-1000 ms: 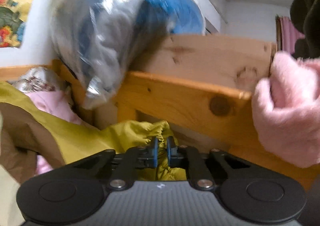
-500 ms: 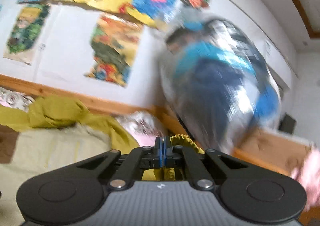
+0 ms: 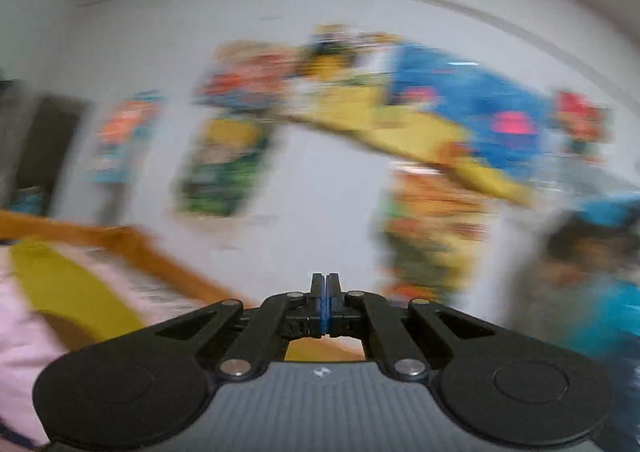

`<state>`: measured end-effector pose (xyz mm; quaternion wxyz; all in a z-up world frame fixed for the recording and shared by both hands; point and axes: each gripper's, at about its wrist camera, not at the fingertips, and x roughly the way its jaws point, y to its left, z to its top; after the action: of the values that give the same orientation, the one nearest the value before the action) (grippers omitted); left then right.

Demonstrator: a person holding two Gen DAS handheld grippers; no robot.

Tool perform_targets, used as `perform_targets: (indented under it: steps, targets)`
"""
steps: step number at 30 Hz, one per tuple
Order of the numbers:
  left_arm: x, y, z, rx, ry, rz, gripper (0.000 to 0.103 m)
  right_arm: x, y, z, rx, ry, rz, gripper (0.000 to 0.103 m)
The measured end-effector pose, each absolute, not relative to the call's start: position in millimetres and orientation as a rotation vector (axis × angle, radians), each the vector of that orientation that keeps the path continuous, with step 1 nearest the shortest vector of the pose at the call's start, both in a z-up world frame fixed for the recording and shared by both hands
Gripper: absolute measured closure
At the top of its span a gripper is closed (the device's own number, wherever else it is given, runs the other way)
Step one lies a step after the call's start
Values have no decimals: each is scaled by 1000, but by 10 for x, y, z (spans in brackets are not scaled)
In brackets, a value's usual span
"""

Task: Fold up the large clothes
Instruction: 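Grasp the olive sleeve cuff with the right tool and lift it, then fold the sleeve across the jacket front with the right tool while the left tool grasps the cuff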

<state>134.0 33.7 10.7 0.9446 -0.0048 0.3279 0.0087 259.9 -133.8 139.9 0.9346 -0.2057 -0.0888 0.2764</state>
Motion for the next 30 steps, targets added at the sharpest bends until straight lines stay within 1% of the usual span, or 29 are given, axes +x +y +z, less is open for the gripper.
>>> perform_targets:
  steps: [4,6,9,10,11,13,14,15,17,21,23,26,28,30]
  targets:
    - [1225,351,65,1,673,28,1,2691,-685,1077,-541,-62,775,103]
    - [1170,371,17,-6,688,36,1,2738,-548,938,-563,-3,833,102]
    - [1109,419,-69,-21,716,45,1,2804,-574,763,-514,91,885,97]
    - [1095,435,-82,-25,717,44,1,2844,-646,746,-485,121,887,87]
    - [1090,447,-81,-28,712,39,1,2844,-742,714,-462,140,876,68]
    - [1102,454,-60,-31,683,20,1,2892,-963,674,-424,174,838,50]
    - [1110,448,-36,-32,661,8,1,2872,-1129,614,-411,192,808,44]
    - [1123,434,-23,-32,640,-3,1,2886,-1324,563,-397,211,768,42]
    - [1187,399,4,-29,598,-21,1,2951,-1693,505,-360,253,682,33]
    - [1438,288,-1,-40,544,-118,1,3032,-2393,415,-273,333,513,29]
    - [1670,203,-48,-45,540,-186,1,3008,-2677,357,-260,356,443,20]
    - [2080,59,-171,-50,560,-282,1,2980,-2989,221,-285,378,351,17]
    - [2367,-21,-266,-52,597,-319,10,3047,-3126,115,-322,394,283,17]
    - [2641,-60,-350,-59,643,-337,16,3182,-3179,-46,-389,409,212,17]
